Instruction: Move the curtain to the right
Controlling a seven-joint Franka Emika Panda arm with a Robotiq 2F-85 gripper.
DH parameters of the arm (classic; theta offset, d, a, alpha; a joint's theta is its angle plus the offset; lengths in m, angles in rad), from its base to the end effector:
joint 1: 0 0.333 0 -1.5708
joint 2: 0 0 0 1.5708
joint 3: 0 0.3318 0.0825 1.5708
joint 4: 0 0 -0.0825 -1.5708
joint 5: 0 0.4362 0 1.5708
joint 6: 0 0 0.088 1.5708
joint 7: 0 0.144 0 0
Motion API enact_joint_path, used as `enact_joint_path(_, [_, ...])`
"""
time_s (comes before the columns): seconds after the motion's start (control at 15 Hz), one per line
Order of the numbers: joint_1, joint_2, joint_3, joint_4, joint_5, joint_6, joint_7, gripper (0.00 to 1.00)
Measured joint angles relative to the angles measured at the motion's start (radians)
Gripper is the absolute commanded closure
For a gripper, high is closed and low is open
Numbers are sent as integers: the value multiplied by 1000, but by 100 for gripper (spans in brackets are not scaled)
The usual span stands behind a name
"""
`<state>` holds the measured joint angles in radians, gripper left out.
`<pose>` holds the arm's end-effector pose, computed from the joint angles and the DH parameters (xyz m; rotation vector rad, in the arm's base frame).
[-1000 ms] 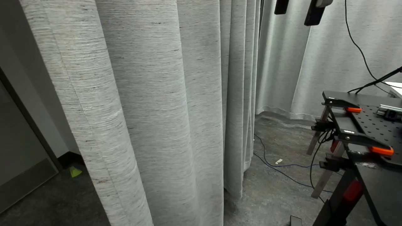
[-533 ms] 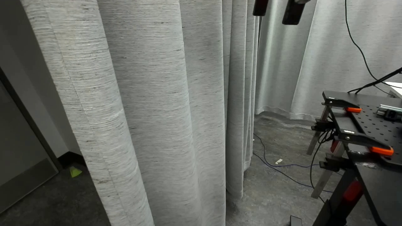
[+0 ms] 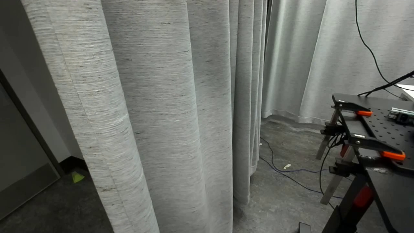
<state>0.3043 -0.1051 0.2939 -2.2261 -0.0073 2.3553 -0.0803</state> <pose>0.4802 0.3280 0.3916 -2.9171 -1.0401 -0.3598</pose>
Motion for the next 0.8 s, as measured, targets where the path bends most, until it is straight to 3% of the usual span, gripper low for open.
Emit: enact_joint_path(0.8, [3,188,6,165,7,361,-112,0])
